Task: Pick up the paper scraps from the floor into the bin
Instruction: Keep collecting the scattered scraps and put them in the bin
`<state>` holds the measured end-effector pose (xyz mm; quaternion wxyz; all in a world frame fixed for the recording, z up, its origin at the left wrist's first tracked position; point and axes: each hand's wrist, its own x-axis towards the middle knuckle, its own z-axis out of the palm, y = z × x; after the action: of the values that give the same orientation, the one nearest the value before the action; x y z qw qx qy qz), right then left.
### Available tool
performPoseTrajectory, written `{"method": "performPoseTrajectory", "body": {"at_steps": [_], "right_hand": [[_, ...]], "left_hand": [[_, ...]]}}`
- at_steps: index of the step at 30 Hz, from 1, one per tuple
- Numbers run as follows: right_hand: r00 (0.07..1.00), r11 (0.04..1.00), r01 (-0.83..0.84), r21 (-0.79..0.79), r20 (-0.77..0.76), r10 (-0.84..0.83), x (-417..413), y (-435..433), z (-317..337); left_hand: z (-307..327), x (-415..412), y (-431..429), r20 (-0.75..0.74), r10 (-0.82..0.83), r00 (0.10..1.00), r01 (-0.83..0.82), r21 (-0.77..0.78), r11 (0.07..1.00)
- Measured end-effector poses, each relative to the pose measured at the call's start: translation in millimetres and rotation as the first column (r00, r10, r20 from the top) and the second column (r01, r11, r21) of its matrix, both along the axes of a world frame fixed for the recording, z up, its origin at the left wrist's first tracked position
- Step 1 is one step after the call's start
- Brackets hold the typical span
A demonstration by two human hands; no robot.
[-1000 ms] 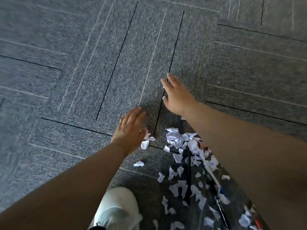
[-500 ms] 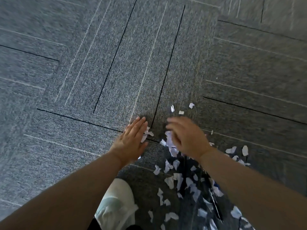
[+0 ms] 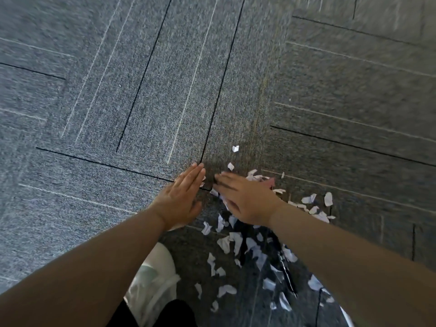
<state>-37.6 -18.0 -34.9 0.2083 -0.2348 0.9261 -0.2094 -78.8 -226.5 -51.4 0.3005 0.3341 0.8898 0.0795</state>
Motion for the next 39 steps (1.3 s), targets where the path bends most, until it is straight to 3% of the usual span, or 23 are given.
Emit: {"method": "performPoseTrajectory", "body": {"at_steps": [3, 6, 9, 12, 20, 28, 34, 37, 39], "right_hand": [[0.985, 0.986, 0.092, -0.138, -0.131, -0.11, 22.1, 10.1, 9.8], [0.889, 0.925, 0.327, -0.194, -0.268, -0.371, 34.9, 33.6, 17.3], [0.731, 0.794, 0.592, -0.136, -0.324, -0.6, 56.9, 71.5, 9.0], [0.672, 0.702, 0.712, 0.001, -0.292, -0.681, 92.6, 100.9, -5.6], [0.761, 0.721, 0.647, 0.249, -0.157, -0.629, 161.4, 114.4, -31.9], [0.881, 0.886, 0.452, 0.104, -0.204, -0.426, 97.4, 65.2, -37.9], [0.861, 0.869, 0.477, 0.134, -0.267, -0.432, 84.9, 62.4, -38.9], [0.859, 0.874, 0.475, 0.101, -0.27, -0.436, 78.2, 62.2, -35.3], [0.846, 0.885, 0.46, 0.075, -0.34, -0.411, 78.8, 60.6, -34.3]], "left_hand": [[5.5, 6.0, -5.0, -0.017, -0.083, 0.996, 0.082, -0.041, 0.996], [11.2, 11.2, 8.7, -0.005, -0.087, 0.996, 0.086, -0.054, 0.995], [15.4, 20.3, 37.8, 0.02, -0.042, 0.999, 0.042, -0.011, 0.999], [12.2, 37.3, 61.8, -0.015, -0.067, 0.998, 0.066, -0.025, 0.997], [2.2, 82.0, 74.2, -0.037, 0.078, 0.996, -0.077, 0.032, 0.997], [2.6, 69.6, 108.7, -0.109, 0.172, 0.979, -0.169, 0.032, 0.985], [3.2, 65.0, 109.7, -0.255, 0.244, 0.936, -0.228, 0.091, 0.969], [2.3, 59.7, 108.5, -0.244, 0.269, 0.932, -0.239, 0.146, 0.96], [6.0, 55.7, 105.6, -0.203, 0.25, 0.947, -0.239, 0.078, 0.968]]}}
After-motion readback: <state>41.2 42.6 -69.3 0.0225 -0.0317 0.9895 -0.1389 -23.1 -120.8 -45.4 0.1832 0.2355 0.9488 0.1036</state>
